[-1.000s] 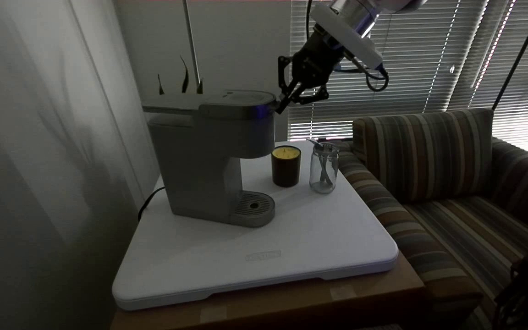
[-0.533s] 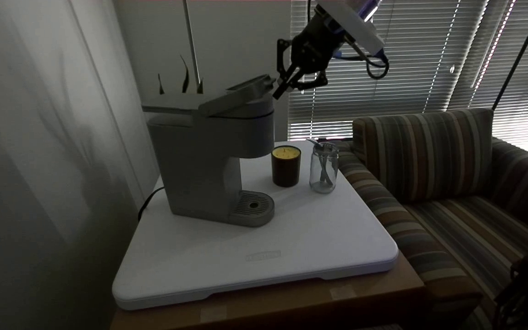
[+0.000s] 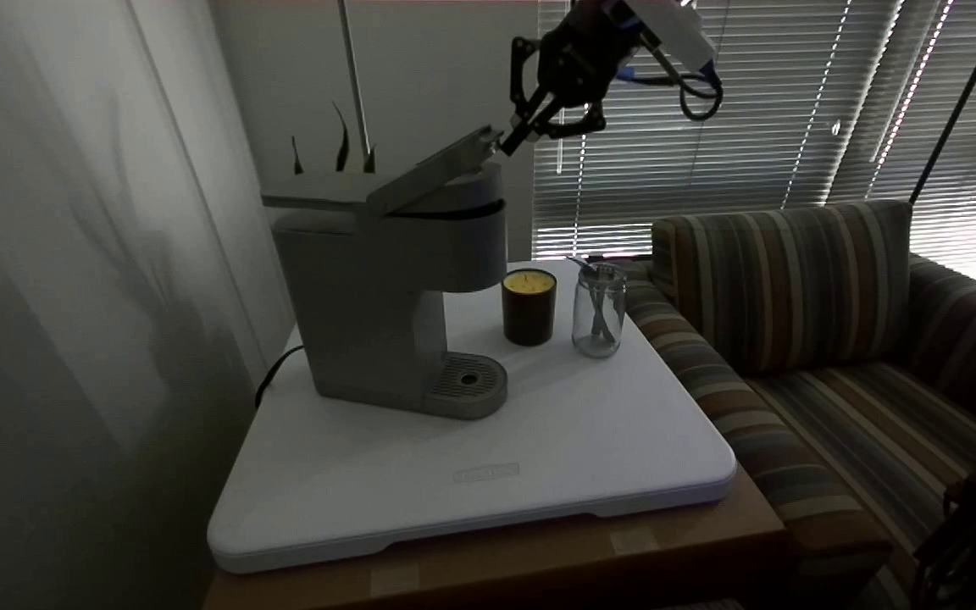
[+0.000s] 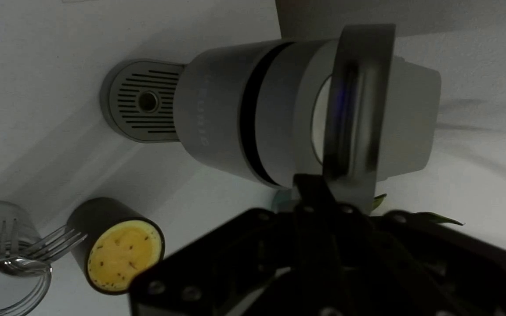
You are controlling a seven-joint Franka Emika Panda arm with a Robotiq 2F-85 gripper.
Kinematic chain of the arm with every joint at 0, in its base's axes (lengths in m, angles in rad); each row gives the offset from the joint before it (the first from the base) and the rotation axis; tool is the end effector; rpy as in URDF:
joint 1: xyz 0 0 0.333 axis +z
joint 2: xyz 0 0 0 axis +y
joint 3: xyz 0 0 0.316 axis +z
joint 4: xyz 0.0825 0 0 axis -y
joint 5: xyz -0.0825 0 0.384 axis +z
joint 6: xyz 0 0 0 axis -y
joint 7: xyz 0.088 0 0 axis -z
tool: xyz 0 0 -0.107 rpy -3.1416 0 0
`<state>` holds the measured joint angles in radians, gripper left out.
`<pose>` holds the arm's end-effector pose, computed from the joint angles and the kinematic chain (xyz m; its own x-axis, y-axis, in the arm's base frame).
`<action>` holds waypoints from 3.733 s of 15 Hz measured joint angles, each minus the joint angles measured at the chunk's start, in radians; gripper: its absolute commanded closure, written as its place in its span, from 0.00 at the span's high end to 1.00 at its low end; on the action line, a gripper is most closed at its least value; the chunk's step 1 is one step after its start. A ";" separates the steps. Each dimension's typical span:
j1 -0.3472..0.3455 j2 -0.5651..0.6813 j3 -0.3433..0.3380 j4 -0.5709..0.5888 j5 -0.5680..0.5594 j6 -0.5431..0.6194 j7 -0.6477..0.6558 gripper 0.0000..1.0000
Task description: Open the lid on the coffee machine
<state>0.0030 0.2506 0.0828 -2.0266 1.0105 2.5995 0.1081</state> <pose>0.6145 0.0337 0.3515 0.6871 -0.7228 -0.0736 -0.5819 -0.4868 -0.6515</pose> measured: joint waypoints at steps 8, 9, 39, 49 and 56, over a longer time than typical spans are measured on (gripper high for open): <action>0.011 -0.001 0.001 0.001 0.000 0.000 -0.014 0.00; 0.015 -0.001 0.001 0.003 -0.001 0.000 -0.018 0.00; 0.046 -0.095 -0.014 -0.076 -0.373 -0.065 0.275 0.00; 0.061 -0.023 0.007 -0.028 -0.373 -0.033 0.212 0.00; 0.059 0.000 0.017 -0.006 -0.298 0.025 0.146 0.00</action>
<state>0.0616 0.2504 0.0998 -2.0329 0.7126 2.6247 0.2545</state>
